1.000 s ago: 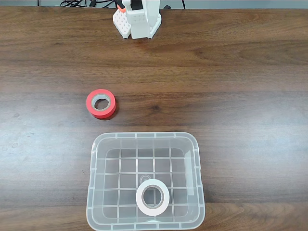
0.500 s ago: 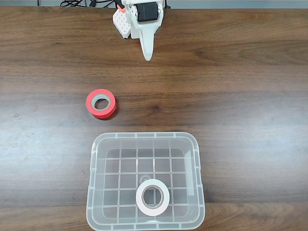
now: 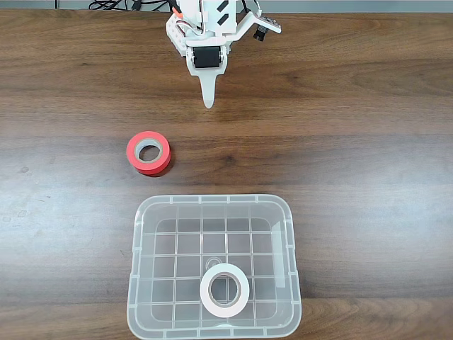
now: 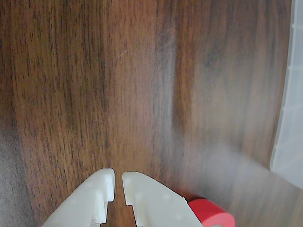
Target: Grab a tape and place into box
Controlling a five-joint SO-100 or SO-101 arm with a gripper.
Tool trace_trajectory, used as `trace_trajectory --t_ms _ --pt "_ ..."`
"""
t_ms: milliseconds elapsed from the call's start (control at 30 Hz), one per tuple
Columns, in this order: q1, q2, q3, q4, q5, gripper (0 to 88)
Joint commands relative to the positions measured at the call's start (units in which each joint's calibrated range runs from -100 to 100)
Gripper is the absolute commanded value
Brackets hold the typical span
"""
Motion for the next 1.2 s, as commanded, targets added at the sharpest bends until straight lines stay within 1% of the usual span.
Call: trace_trajectory --t_ms 0,1167 --pt "0.5 -1.0 -0.5 -1.1 0.0 1.3" --pt "0.0 -1.0 -0.5 -0.9 -0.1 1.3"
